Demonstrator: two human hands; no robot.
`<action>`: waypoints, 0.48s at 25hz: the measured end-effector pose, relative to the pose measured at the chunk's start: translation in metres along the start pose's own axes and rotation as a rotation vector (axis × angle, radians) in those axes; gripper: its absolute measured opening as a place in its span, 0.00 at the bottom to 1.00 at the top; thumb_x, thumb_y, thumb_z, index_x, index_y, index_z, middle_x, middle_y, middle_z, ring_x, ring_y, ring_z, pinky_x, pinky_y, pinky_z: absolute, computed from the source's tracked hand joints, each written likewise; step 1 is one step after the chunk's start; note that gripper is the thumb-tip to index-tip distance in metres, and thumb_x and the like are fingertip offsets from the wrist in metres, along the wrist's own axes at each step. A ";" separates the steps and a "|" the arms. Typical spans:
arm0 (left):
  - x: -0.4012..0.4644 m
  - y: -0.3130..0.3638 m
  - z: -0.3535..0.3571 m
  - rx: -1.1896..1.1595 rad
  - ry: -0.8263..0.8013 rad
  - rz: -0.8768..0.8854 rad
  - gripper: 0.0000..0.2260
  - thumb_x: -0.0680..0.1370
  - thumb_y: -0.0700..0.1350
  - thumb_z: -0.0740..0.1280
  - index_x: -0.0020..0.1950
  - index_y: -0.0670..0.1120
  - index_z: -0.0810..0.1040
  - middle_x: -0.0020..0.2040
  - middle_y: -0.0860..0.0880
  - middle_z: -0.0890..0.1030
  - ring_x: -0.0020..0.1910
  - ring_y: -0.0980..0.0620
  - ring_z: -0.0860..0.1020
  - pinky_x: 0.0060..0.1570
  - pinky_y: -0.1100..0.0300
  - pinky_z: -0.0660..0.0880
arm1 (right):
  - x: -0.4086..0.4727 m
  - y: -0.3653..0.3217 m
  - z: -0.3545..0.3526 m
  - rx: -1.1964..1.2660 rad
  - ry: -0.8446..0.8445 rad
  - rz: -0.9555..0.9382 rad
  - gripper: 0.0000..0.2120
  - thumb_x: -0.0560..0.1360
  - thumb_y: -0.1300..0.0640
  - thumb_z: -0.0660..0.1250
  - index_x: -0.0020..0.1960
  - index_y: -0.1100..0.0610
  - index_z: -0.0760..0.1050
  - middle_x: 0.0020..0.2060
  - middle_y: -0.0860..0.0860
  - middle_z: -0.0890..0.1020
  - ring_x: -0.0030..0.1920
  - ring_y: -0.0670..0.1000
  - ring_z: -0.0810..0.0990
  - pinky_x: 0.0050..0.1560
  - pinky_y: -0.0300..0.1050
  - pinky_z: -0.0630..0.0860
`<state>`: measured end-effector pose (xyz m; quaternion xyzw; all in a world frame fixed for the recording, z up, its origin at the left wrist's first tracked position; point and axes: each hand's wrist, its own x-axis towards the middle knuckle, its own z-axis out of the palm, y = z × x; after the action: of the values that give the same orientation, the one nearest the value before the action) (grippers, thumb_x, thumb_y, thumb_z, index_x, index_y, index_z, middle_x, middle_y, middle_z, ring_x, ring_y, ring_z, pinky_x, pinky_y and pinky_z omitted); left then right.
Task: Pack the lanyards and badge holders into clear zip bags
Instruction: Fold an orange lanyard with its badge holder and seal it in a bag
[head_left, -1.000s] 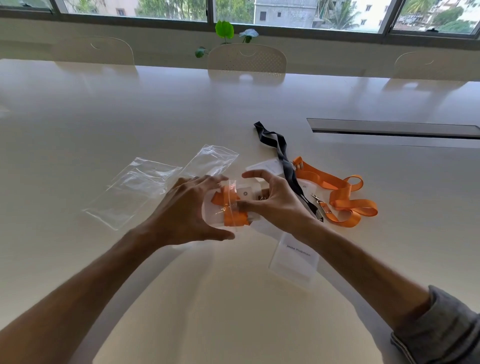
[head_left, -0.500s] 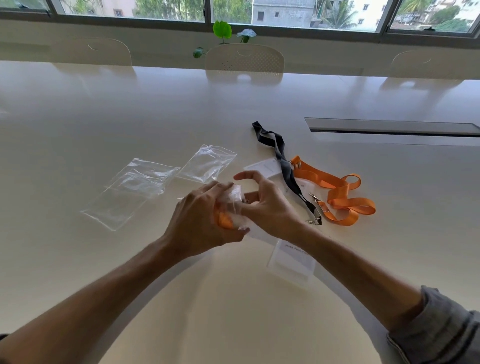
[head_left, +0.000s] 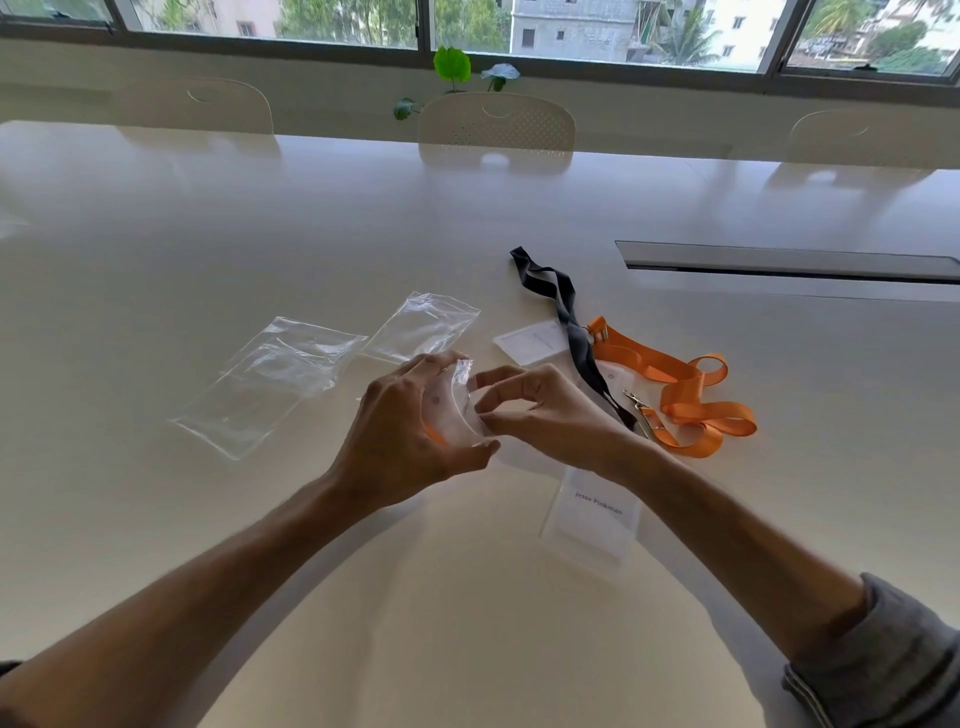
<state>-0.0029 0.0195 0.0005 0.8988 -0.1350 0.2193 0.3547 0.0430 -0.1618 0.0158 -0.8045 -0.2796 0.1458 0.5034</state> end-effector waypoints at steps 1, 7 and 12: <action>0.000 -0.001 -0.001 -0.006 -0.006 -0.002 0.39 0.60 0.64 0.76 0.66 0.47 0.74 0.59 0.52 0.81 0.52 0.56 0.79 0.52 0.73 0.72 | 0.001 0.002 -0.001 0.003 -0.002 0.008 0.07 0.74 0.58 0.71 0.41 0.49 0.85 0.53 0.38 0.79 0.58 0.46 0.77 0.59 0.47 0.74; 0.003 -0.005 -0.008 0.075 0.019 -0.063 0.41 0.60 0.70 0.73 0.69 0.54 0.71 0.61 0.54 0.79 0.53 0.54 0.78 0.49 0.56 0.79 | 0.002 -0.007 -0.009 0.034 -0.105 0.056 0.21 0.72 0.35 0.62 0.47 0.50 0.84 0.42 0.44 0.86 0.47 0.46 0.83 0.47 0.43 0.75; 0.012 -0.011 -0.023 -0.040 -0.123 -0.099 0.40 0.59 0.68 0.76 0.67 0.57 0.72 0.52 0.53 0.78 0.42 0.57 0.78 0.38 0.62 0.77 | -0.001 -0.002 -0.009 -0.151 0.046 -0.128 0.08 0.74 0.49 0.71 0.47 0.51 0.84 0.39 0.46 0.87 0.40 0.43 0.85 0.46 0.41 0.82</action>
<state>0.0049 0.0426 0.0153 0.9089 -0.1164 0.1434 0.3739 0.0467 -0.1682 0.0220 -0.8239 -0.3290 0.0735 0.4556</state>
